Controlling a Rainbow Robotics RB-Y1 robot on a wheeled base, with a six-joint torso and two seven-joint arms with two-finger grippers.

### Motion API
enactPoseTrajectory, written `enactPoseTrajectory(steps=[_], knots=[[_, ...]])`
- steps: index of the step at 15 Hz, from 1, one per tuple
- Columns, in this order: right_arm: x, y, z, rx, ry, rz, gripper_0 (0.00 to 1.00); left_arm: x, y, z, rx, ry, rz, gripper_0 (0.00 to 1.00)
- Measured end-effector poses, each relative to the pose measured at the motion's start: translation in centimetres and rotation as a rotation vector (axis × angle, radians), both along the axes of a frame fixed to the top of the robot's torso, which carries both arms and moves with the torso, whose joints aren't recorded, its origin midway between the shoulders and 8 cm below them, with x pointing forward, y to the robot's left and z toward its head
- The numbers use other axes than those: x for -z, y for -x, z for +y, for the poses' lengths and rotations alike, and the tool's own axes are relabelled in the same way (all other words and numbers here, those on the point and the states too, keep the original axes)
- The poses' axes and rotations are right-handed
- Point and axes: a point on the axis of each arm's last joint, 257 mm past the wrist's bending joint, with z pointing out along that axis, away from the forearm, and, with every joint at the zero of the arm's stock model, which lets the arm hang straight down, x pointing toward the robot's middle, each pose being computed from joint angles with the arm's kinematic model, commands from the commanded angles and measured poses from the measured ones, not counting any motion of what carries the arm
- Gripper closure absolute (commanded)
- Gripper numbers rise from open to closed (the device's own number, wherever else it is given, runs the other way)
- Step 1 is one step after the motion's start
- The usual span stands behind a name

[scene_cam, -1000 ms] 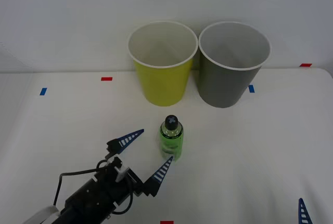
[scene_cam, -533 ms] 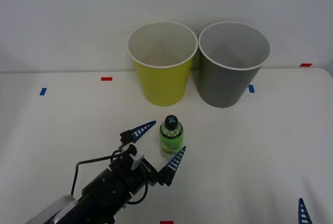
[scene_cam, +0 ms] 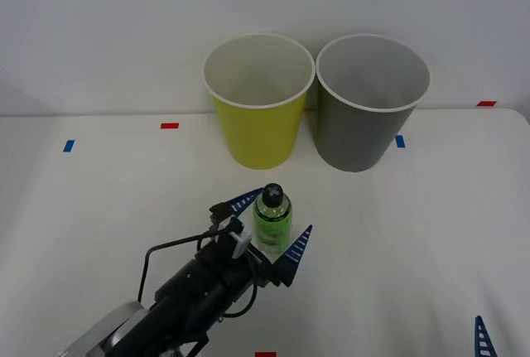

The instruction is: Put cans in the gray bin and PET bottles in the light green bin.

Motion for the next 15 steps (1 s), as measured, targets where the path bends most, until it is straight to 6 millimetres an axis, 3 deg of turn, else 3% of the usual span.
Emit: enactPoseTrajectory(steps=[1, 2, 6, 8, 15], knots=[[0.0, 0.0, 0.0, 0.0, 0.0, 0.0, 0.15, -0.1, -0.26, -0.15, 0.001, -0.001, -0.004, 0.0], [0.0, 0.0, 0.0, 0.0, 0.0, 0.0, 0.15, -0.19, -0.41, -0.22, 0.002, -0.003, -0.008, 0.13], [0.0, 0.0, 0.0, 0.0, 0.0, 0.0, 0.15, -0.32, -0.49, -0.23, 0.003, -0.005, -0.015, 0.85], [0.0, 0.0, 0.0, 0.0, 0.0, 0.0, 0.15, -0.44, -0.43, -0.16, 0.005, -0.008, -0.026, 0.94], [0.0, 0.0, 0.0, 0.0, 0.0, 0.0, 0.16, -1.01, -0.44, 0.19, 0.005, -0.025, -0.059, 0.99]])
